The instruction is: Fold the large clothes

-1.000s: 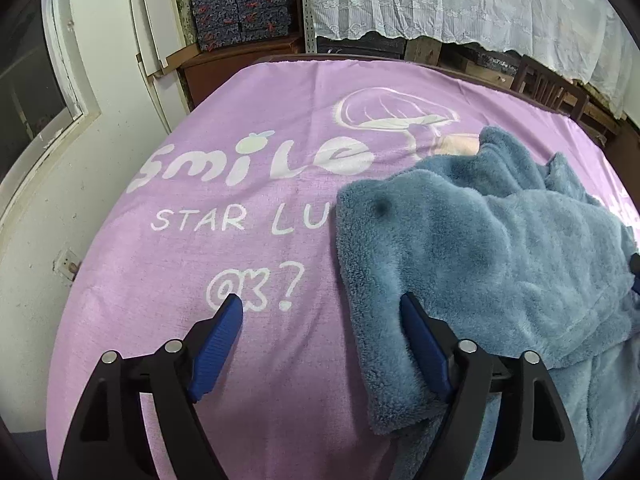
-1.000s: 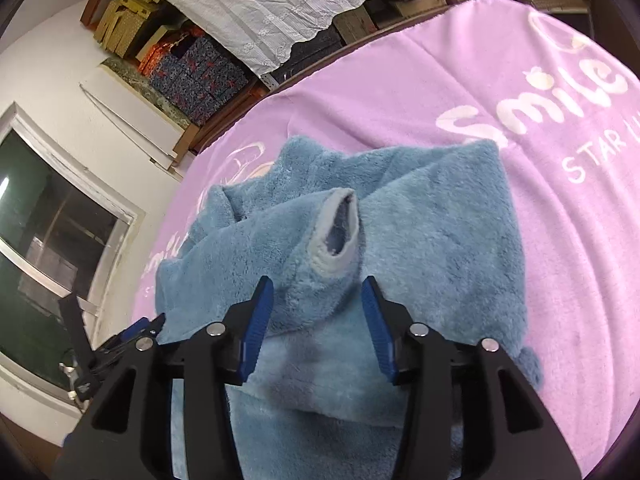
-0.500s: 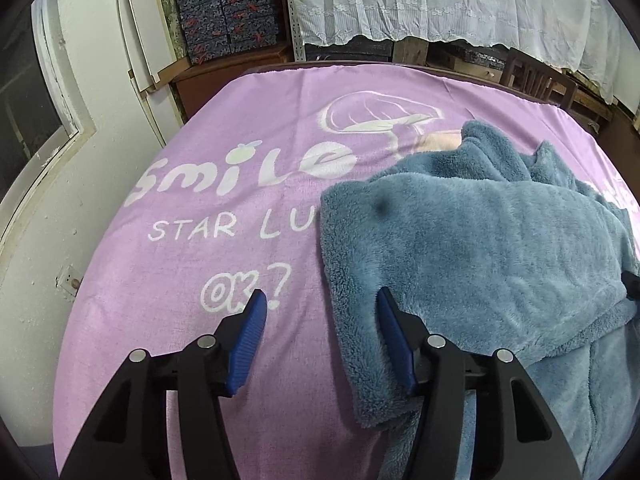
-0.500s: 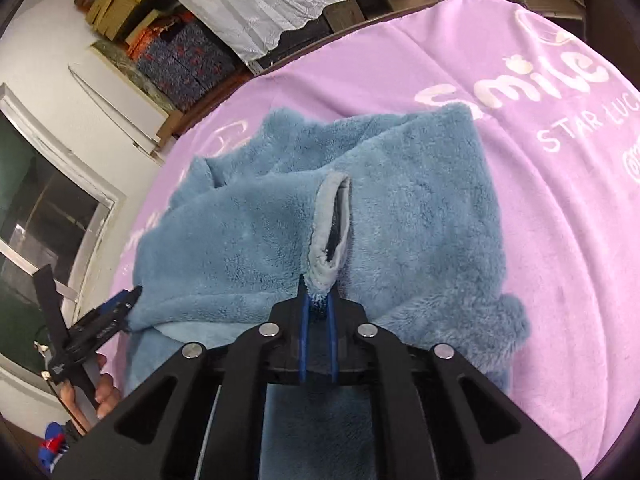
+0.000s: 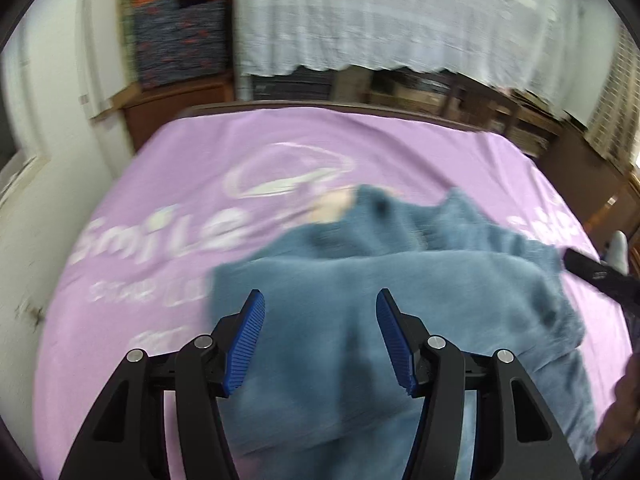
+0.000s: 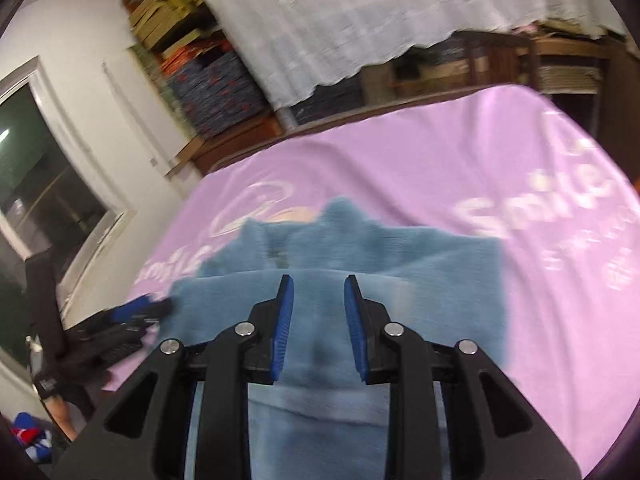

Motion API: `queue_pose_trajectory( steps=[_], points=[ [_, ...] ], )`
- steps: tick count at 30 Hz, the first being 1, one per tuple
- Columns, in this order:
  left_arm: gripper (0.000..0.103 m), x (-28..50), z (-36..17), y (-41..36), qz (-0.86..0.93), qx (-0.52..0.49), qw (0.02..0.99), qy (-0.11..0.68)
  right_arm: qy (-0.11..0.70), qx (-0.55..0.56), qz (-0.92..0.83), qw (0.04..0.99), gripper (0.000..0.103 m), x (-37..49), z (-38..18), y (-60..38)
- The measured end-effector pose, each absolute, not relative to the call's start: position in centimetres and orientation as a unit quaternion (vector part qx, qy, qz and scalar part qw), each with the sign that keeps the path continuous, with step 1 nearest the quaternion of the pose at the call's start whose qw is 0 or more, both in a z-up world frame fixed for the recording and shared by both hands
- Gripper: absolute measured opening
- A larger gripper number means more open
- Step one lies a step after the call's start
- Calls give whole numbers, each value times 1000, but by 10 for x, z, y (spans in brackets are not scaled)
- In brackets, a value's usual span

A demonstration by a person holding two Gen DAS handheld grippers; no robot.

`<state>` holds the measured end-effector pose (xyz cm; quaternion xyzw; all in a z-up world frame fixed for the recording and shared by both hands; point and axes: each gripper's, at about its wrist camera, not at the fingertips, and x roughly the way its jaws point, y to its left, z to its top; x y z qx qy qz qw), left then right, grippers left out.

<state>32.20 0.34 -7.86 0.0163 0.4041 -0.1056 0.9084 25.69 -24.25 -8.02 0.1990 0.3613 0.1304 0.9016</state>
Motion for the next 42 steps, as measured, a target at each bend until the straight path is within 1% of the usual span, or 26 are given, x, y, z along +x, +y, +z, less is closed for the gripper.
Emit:
queue_pose_trajectory(
  steps=[3,5,6,7,8,9,10,13,16,17,18,20,22,25,28,29,31,32,37,40,41,42],
  points=[
    [59,337,-96,-18,-125,12,899,418,386,220,162,881,26,285,-93,-225],
    [59,343,-111,-22,-131,13,893,431,410,238,182,862,26,301,-115,-219],
    [63,347,-120,-23,-129,26,891,434,417,236,180,859,19,305,-119,-215],
    [64,347,-124,-23,-132,34,892,431,431,227,173,856,14,310,-130,-217],
    [65,347,-124,-23,-137,40,893,426,437,224,173,854,5,314,-137,-222],
    [65,346,-124,-22,-138,41,893,426,438,237,179,849,1,317,-141,-229],
    [65,346,-125,-21,-139,42,893,426,440,251,180,843,0,317,-143,-235],
    [65,344,-124,-16,-141,41,892,427,442,299,155,832,0,315,-147,-263],
    [63,333,-111,5,-132,11,898,420,430,321,110,837,0,305,-144,-289],
    [63,326,-103,12,-134,-1,900,415,422,323,104,841,3,300,-140,-293],
    [63,322,-97,17,-137,-10,902,410,410,321,105,847,9,292,-132,-296],
    [63,312,-90,23,-144,-24,904,401,387,310,117,860,14,277,-118,-292],
    [63,302,-89,22,-150,-22,904,400,372,298,139,868,15,264,-107,-285],
    [63,297,-101,12,-145,5,896,420,379,282,160,867,15,253,-107,-269],
    [64,304,-118,4,-128,33,885,446,405,276,164,856,15,253,-117,-259],
    [66,306,-122,3,-125,39,884,449,416,273,158,853,15,253,-123,-258],
    [67,305,-124,2,-122,47,886,446,449,270,145,839,13,260,-140,-255],
    [67,305,-125,2,-120,50,886,444,453,277,147,834,11,262,-146,-256],
    [68,306,-127,4,-120,50,887,443,448,280,150,836,10,261,-148,-258],
    [67,302,-122,10,-129,33,889,438,436,287,158,838,13,258,-143,-262],
    [67,298,-118,13,-136,22,890,435,429,291,160,840,17,256,-139,-266],
    [67,293,-114,16,-144,8,890,433,418,294,160,844,24,250,-134,-272]
  ],
)
